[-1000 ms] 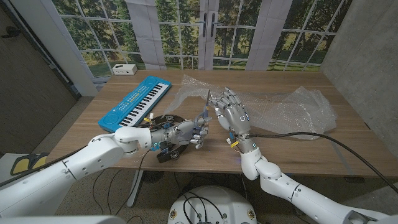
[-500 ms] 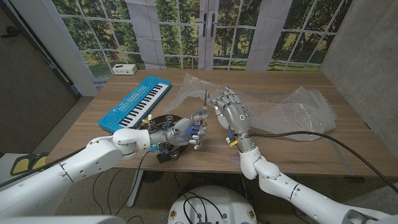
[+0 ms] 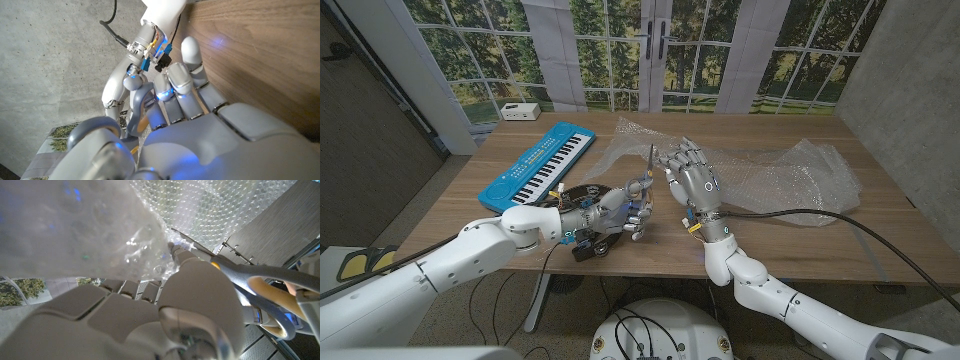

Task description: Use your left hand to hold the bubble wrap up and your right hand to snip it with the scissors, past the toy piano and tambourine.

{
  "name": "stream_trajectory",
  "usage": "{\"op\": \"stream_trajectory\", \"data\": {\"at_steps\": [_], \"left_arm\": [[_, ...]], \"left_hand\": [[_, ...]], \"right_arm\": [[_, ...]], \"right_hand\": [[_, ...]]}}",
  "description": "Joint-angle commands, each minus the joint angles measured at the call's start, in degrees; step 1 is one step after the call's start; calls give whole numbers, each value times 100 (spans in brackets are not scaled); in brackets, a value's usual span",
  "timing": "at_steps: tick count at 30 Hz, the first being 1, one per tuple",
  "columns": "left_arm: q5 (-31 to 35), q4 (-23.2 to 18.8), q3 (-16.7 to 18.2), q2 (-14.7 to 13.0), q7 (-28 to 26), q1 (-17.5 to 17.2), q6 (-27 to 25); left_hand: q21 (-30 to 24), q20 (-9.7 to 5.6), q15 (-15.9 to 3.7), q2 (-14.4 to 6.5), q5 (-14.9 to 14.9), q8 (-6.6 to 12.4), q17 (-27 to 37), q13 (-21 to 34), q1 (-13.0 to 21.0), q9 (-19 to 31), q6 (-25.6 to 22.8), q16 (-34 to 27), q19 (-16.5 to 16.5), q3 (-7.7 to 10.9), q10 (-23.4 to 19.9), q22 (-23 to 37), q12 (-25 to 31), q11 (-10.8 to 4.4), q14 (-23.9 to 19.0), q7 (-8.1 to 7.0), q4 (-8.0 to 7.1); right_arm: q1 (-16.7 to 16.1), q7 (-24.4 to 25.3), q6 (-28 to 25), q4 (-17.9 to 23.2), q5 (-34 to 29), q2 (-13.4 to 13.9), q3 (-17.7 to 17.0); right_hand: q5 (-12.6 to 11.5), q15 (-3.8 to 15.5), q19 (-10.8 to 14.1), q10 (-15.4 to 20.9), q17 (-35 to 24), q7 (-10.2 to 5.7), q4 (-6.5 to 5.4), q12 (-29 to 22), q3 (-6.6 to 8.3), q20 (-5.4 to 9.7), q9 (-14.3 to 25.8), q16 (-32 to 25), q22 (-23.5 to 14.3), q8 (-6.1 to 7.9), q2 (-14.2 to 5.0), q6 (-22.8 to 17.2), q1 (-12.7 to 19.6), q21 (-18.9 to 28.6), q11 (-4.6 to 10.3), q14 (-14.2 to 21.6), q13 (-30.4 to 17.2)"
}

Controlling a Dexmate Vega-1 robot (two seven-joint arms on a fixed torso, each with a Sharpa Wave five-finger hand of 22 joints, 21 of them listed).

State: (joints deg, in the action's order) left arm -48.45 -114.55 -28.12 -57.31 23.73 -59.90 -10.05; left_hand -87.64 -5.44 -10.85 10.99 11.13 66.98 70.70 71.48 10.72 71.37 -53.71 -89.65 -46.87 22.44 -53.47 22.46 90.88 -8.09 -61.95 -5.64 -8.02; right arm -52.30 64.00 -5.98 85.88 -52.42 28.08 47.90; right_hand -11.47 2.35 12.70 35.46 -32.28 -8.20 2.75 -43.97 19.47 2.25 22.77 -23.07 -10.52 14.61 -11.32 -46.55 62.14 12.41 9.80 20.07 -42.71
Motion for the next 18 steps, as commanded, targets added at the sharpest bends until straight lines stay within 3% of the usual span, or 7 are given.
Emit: {"op": "stream_trajectory", "data": {"at_steps": [1, 9, 18], "left_arm": [[112, 65, -108, 12, 173, 172, -104], [113, 30, -56, -68, 168, 131, -75], [120, 57, -46, -133, 267, 157, -88]], "left_hand": [[17, -32, -70, 48, 39, 2383, 28, 15, -55, 12, 15, -32, -12, -57, -176, 39, 7, -246, 0, 12, 29], [31, -32, -71, 48, 79, 2387, 30, 15, -104, 12, 19, -44, -16, -254, -172, 36, 9, -240, 15, 16, 125], [27, -29, -71, 34, 109, 2391, 30, 15, -105, 13, 15, -50, -21, -376, -173, 52, 10, -237, 12, 30, 193]], "right_arm": [[56, 0, -41, -41, 103, -89, -7], [92, 0, -9, -85, 318, -121, -16], [85, -11, 157, -29, 836, -367, -127]], "right_hand": [[1, 1123, -23, 16, -29, -18, -45, -42, 27, 263, 29, 34, -19, 19, 33, 40, 18, 37, 45, 35, -4], [5, 1124, -16, 15, -51, -15, -50, -52, 32, 250, 41, 49, -19, 13, 32, 46, 13, 40, 61, 41, 4], [12, 1123, 29, 56, -88, -17, -57, -67, 36, 198, 59, 52, -17, 25, 33, 6, 1, 58, 70, 79, 38]]}}
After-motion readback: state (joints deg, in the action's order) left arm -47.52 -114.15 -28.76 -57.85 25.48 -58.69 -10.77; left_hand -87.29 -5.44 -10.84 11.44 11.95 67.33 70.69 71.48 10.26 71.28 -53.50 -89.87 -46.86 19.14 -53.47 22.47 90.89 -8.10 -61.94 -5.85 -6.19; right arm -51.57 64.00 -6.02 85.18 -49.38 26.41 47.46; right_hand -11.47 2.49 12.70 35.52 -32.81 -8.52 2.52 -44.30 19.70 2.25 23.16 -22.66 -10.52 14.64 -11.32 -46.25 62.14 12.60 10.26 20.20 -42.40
